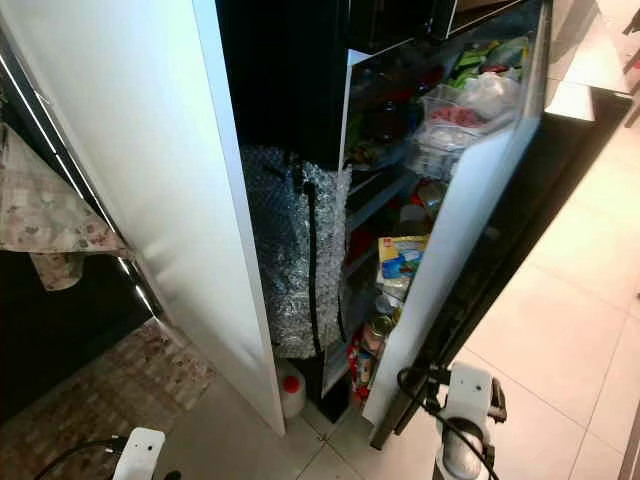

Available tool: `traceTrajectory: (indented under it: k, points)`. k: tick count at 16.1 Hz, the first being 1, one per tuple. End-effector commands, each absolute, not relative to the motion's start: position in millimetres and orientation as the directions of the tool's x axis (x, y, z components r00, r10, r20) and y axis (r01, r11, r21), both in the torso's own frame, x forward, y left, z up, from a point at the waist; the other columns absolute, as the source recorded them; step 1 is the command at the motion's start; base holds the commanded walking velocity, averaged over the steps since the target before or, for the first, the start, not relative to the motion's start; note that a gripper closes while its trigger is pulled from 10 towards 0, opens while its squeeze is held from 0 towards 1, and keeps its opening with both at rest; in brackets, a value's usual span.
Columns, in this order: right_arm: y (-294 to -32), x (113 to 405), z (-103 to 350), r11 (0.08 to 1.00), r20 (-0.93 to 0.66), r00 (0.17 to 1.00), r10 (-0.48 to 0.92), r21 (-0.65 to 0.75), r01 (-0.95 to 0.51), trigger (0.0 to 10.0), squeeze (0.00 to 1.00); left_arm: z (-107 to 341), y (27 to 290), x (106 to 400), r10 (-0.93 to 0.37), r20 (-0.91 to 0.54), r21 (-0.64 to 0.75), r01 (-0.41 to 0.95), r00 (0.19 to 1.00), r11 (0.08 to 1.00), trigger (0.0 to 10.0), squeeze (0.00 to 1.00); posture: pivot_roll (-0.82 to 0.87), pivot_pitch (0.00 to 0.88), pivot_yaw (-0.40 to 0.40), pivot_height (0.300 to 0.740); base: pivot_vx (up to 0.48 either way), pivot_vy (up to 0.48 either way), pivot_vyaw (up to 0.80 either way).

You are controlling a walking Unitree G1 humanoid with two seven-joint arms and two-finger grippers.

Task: Restocking fridge

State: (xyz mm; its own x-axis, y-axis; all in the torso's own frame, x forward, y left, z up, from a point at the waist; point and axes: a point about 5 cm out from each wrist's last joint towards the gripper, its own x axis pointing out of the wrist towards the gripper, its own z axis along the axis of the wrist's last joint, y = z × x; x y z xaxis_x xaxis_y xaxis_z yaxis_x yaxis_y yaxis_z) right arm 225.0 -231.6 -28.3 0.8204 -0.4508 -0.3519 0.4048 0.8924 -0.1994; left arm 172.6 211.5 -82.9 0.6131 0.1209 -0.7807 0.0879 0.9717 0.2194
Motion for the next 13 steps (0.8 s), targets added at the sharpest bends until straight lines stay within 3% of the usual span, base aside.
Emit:
traceTrajectory:
  k: [1,4,9,13]
  points:
    - [-240,221,-30,0.866,-0.370,0.783,-0.500,-0.209,0.454,10.0,0.00,-84,214,170,0.122,-0.789,0.222,0.095,0.603,0.970,10.0,0.00,0.02,0.000,-0.011,0.740,0.000,0.000,0.00]
    - [-254,215,-31,0.796,-0.389,0.702,-0.596,-0.170,0.581,10.0,0.00,-84,214,170,0.122,-0.790,0.224,0.097,0.600,0.970,10.0,0.00,0.03,0.000,-0.008,0.740,0.000,0.000,0.00]
    - [-239,254,-1,0.884,-0.254,0.848,-0.465,-0.088,0.459,10.0,0.00,-84,213,171,0.120,-0.789,0.224,0.101,0.602,0.969,10.0,0.00,0.03,0.000,-0.008,0.740,0.000,0.000,0.00]
    - [-220,267,7,0.932,-0.215,0.907,-0.363,-0.069,0.357,10.0,0.00,-85,210,169,0.111,-0.794,0.215,0.106,0.598,0.971,10.0,0.00,0.03,0.000,-0.009,0.740,0.000,0.000,0.00]
